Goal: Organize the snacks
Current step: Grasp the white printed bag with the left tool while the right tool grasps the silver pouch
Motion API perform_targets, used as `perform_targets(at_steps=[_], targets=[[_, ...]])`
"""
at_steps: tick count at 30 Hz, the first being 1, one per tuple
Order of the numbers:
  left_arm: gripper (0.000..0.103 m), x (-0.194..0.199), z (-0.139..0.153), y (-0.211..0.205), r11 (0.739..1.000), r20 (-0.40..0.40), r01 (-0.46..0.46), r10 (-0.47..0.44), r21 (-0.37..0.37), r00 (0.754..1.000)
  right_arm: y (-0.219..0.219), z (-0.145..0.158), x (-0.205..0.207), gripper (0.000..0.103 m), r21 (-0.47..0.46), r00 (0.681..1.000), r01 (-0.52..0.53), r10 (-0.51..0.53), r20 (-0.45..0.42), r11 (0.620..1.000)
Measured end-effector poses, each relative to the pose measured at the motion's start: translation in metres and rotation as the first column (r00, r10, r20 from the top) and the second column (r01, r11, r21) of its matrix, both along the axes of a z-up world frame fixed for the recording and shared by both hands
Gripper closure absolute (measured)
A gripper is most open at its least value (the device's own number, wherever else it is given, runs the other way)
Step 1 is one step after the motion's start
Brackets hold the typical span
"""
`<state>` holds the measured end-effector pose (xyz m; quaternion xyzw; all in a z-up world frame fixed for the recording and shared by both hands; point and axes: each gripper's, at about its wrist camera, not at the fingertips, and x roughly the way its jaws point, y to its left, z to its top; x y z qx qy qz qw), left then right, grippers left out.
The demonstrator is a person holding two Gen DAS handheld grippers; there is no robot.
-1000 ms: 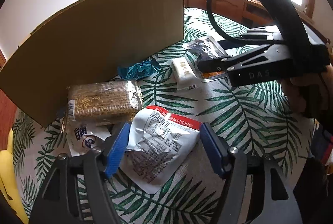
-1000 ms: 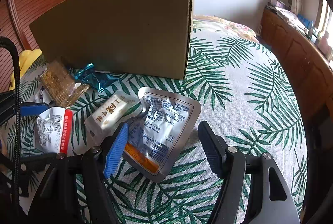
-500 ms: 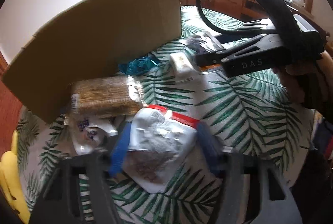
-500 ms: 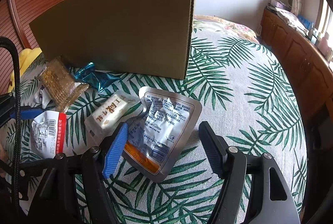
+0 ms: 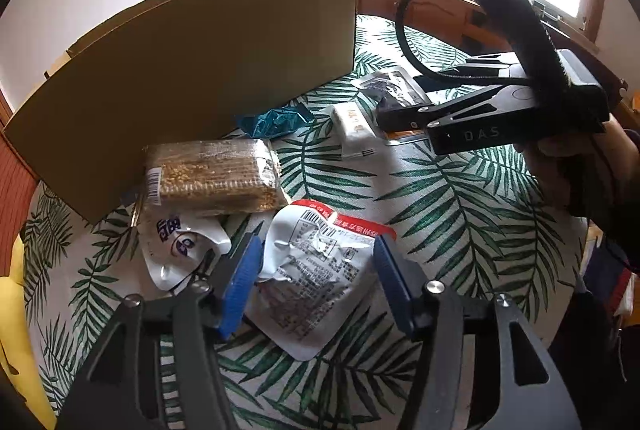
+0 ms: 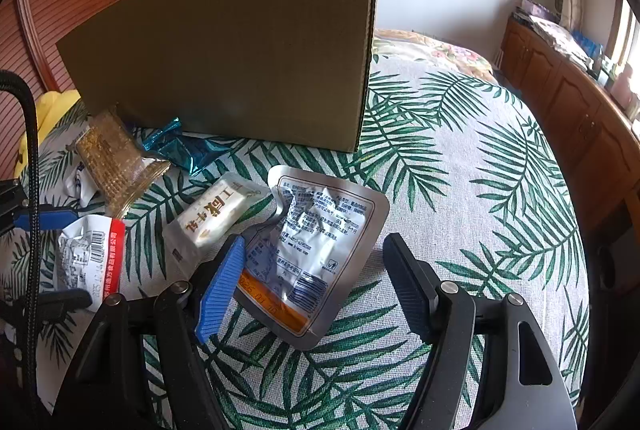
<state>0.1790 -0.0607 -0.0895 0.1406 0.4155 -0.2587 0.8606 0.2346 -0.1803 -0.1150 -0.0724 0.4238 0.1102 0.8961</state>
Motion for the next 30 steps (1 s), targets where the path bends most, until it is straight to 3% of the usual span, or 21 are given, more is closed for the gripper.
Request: perform_targets(at_steps=[8,13,17,21,28,29,30], targets=[[0.033,-0.011,-0.01,0.0,0.99,-0.043,0.103,-0.099,0.098,0.994,0.0,0.0,0.0,0.03,-0.001,1.0,0.0,0.0,-0.001,1.0],[0.033,-0.006,-0.012,0.006,0.996,-0.055,0.065,-0.062,0.053,0.997,0.0,0.0,0.0,0.03,-0.002,1.0,0.0,0.0,-0.001,1.0],[0.043,-0.003,-0.012,0.015,1.0,-0.065,0.022,-0.021,0.009,0.998,0.0,0.0,0.0,0.03,-0.003,1.0,0.0,0.0,-0.001,1.0],[0.047,-0.006,-0.012,0.021,1.0,-0.055,-0.007,0.007,-0.006,0.998,0.0,0.0,0.0,0.03,-0.003,1.0,0.0,0.0,-0.001,1.0],[0.047,-0.015,-0.002,0.031,0.998,-0.033,-0.039,0.038,-0.052,0.999,0.0,0.0,0.0,0.03,-0.001,1.0,-0.001,0.001,-0.004,1.0],[0.047,-0.014,-0.001,0.031,0.997,-0.031,-0.045,0.043,-0.063,0.999,0.0,0.001,0.0,0.03,0.0,1.0,-0.003,0.003,-0.003,1.0],[0.047,-0.014,0.001,0.031,0.997,-0.029,-0.048,0.046,-0.068,0.999,0.0,0.001,0.0,0.038,0.002,1.0,-0.011,0.011,0.0,1.0]])
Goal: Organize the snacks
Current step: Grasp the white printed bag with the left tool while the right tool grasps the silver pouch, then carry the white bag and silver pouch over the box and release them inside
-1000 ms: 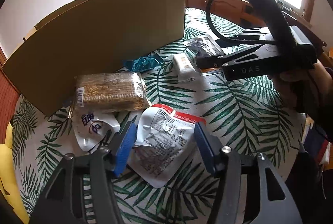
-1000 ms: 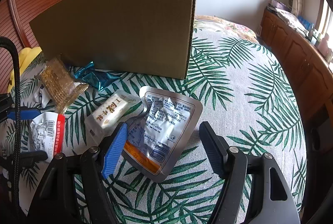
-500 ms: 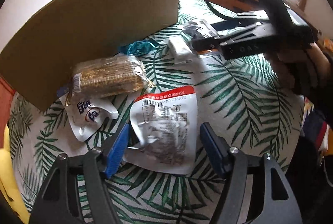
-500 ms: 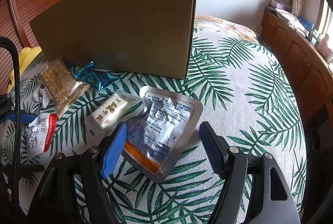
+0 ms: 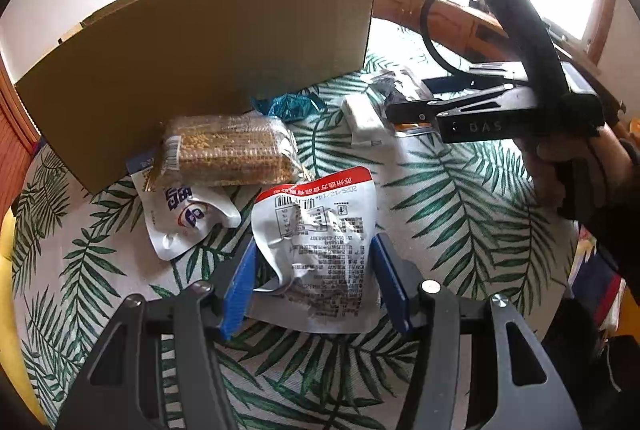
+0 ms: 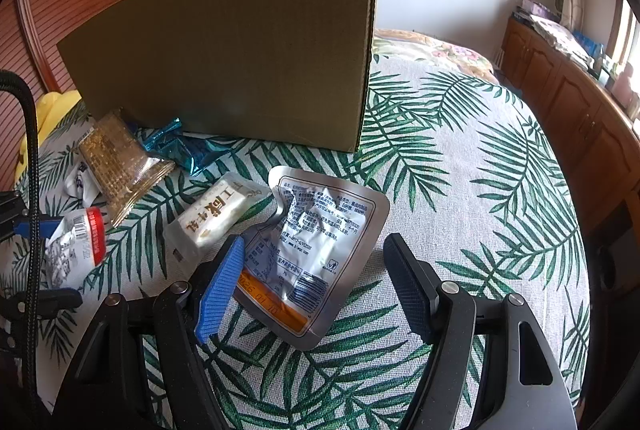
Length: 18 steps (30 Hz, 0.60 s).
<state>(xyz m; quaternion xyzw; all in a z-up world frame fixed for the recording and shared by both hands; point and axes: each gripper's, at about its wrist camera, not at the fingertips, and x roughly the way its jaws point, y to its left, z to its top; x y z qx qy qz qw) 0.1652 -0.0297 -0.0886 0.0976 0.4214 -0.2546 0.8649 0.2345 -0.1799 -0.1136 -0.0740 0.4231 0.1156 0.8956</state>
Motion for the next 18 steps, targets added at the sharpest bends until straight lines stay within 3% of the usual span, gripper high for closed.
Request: perform_targets(at_steps=[3,5,18], targets=[[0.047,-0.001,0.004,0.0,1.0,0.013,-0.007,0.007,-0.018,1.0,-0.006,0.002,-0.001,0.058,0.019,1.0,0.001,-0.001,0.01,1.0],[0.047,-0.002,0.006,0.001,0.999,0.017,-0.008,0.009,-0.032,1.0,-0.01,0.005,-0.003,0.062,0.036,1.0,-0.004,0.003,0.019,0.999],[0.047,0.008,0.019,0.002,0.997,0.051,-0.04,0.044,-0.068,0.998,-0.018,0.015,-0.02,0.066,0.058,0.998,-0.007,0.004,0.057,0.998]])
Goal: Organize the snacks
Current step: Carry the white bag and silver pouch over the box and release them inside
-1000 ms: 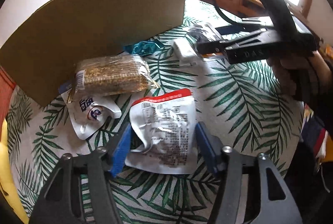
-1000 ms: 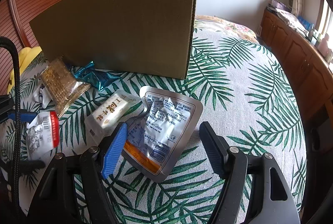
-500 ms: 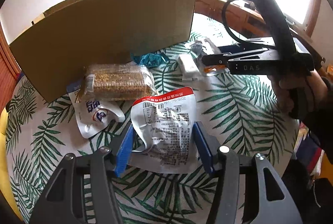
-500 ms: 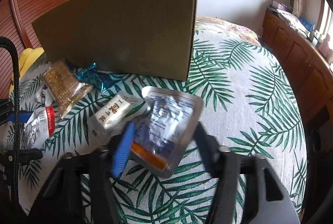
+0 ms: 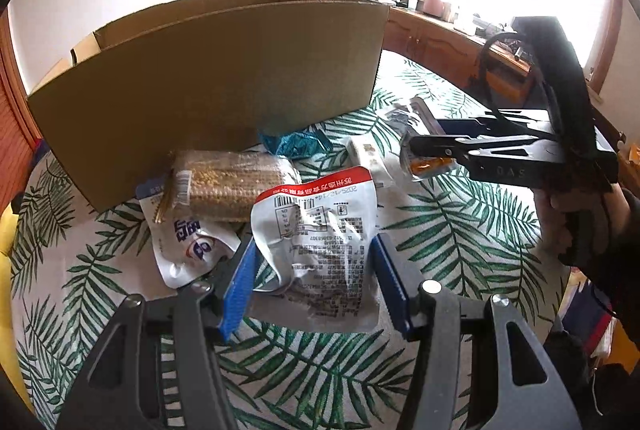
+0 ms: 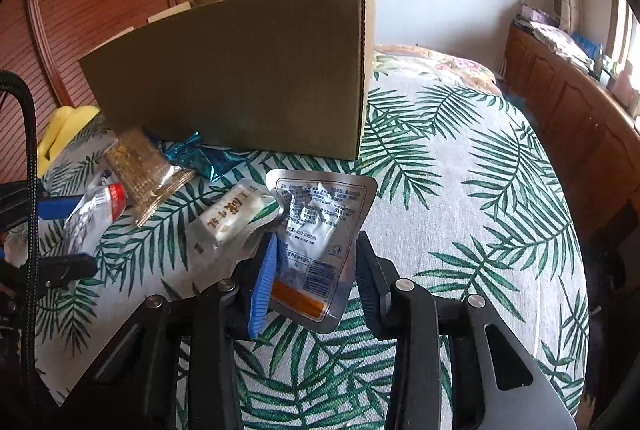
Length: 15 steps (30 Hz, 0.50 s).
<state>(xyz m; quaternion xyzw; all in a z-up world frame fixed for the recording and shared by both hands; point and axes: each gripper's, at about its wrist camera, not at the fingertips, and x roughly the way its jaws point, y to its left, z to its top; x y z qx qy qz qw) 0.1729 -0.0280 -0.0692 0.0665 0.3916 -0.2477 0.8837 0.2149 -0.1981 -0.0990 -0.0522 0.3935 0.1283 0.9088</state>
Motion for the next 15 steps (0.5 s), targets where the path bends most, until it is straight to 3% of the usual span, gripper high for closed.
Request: perform_targets(at_steps=[15], targets=[[0.047,0.006,0.026,0.006,0.999,0.078,-0.035,0.037,-0.034,0.996,0.0,0.031,-0.021,0.066,0.023,0.997,-0.018,0.016,0.076,1.0]])
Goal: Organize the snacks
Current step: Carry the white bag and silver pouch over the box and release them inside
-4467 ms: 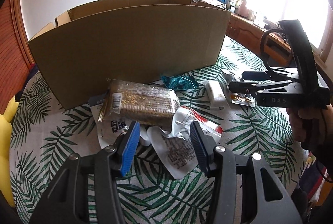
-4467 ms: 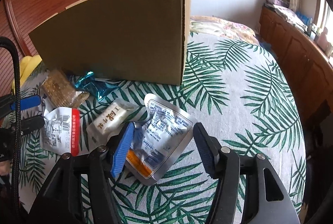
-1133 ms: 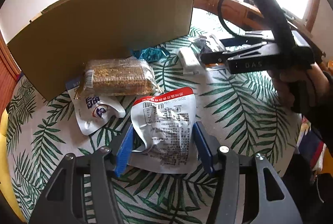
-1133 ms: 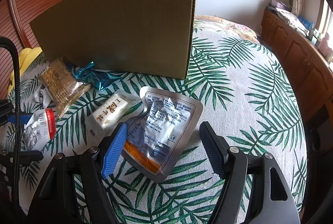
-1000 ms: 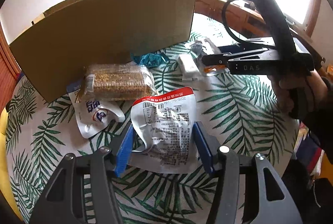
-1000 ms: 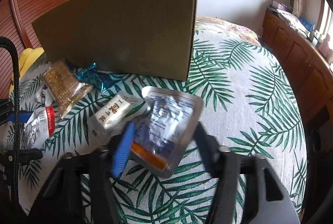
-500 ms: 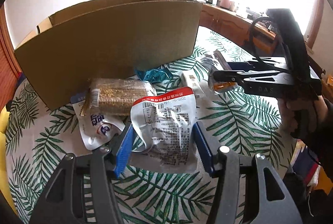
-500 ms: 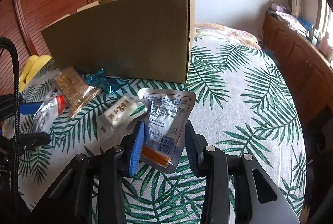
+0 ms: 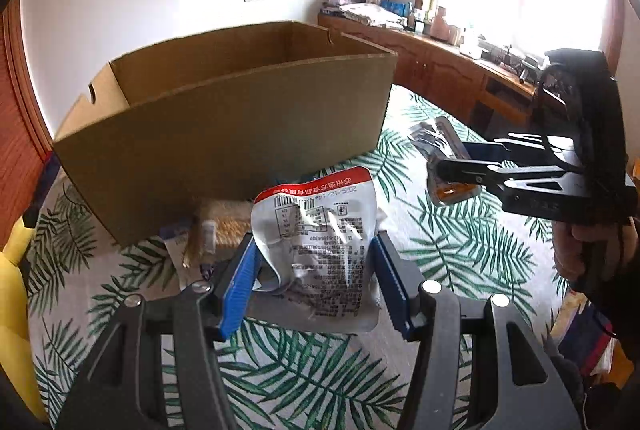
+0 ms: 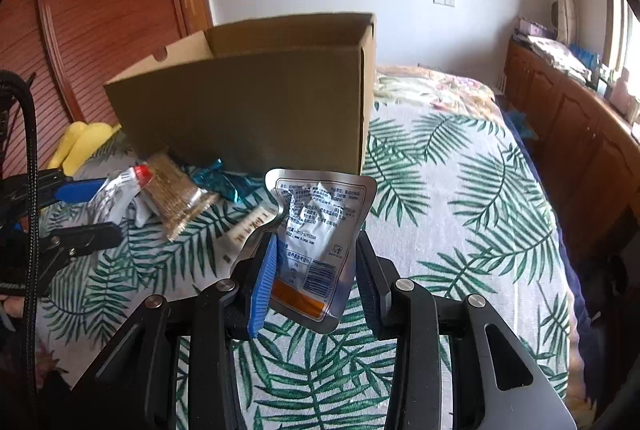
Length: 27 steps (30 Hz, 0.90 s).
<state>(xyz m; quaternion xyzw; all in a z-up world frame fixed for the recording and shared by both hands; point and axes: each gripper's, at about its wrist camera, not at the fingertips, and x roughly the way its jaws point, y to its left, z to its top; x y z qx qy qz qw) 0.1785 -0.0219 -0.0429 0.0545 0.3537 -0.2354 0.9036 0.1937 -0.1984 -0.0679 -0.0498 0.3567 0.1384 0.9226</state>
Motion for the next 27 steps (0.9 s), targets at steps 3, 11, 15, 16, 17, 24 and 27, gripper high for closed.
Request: perform_targets(at_steps=[3,11,15,16,17,24,27], targets=[[0.047,0.002,0.006,0.003,1.0,0.017,-0.011,0.011,-0.003,1.0,-0.001,0.01,-0.003,0.065,0.003,1.0,-0.004,0.004,0.018,1.0],[0.047,0.009,0.016,0.008,0.999,0.048,-0.038,0.039,-0.014,0.998,0.004,0.027,-0.008,0.065,0.01,0.999,-0.015,0.014,0.052,1.0],[0.047,0.01,0.023,0.01,0.998,0.063,-0.052,0.053,-0.022,0.997,0.007,0.032,-0.008,0.065,0.009,0.998,-0.023,0.022,0.063,1.0],[0.047,0.01,0.025,0.011,0.998,0.069,-0.055,0.057,-0.023,0.996,0.008,0.034,-0.008,0.065,0.008,0.997,-0.026,0.025,0.067,1.0],[0.047,0.01,0.027,0.012,0.998,0.073,-0.057,0.059,-0.024,0.996,0.009,0.036,-0.009,0.065,0.007,0.997,-0.029,0.029,0.071,1.0],[0.047,0.022,0.047,0.02,0.996,0.122,-0.08,0.084,-0.038,0.989,0.019,0.055,-0.004,0.065,0.004,0.992,-0.053,0.052,0.119,0.999],[0.047,0.03,0.055,0.025,0.995,0.141,-0.088,0.093,-0.045,0.986,0.025,0.065,0.002,0.065,0.001,0.988,-0.067,0.066,0.14,0.998]])
